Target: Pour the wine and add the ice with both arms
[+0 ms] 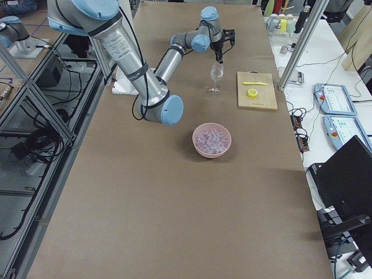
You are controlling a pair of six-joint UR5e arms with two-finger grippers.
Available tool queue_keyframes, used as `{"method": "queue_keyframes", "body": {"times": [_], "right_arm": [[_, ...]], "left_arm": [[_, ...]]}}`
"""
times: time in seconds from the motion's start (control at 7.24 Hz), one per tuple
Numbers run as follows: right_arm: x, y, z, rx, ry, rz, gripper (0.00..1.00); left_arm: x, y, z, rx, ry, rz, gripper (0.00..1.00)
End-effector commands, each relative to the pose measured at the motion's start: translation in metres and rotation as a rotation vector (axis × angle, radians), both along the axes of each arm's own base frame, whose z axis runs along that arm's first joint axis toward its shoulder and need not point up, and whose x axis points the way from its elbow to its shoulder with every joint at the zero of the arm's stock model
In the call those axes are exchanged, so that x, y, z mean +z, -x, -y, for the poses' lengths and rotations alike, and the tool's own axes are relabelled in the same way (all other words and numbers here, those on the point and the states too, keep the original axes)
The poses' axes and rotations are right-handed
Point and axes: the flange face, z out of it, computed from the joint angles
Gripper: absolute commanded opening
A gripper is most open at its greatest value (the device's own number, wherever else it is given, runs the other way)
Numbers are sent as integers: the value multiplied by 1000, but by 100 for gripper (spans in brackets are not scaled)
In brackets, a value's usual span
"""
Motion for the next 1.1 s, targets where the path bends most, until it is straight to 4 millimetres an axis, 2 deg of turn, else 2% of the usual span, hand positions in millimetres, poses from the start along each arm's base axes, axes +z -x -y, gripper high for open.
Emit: {"method": "queue_keyframes", "body": {"times": [0.0, 0.69, 0.97], "right_arm": [[2, 10, -7, -3, 5, -24, 0], [7, 16, -13, -14, 11, -33, 0], [8, 16, -13, -11, 10, -34, 5]], "left_arm": [[0, 0, 0, 0, 0, 0, 98], [-1, 0, 0, 0, -2, 0, 98], [-2, 0, 0, 0, -3, 0, 98]]}}
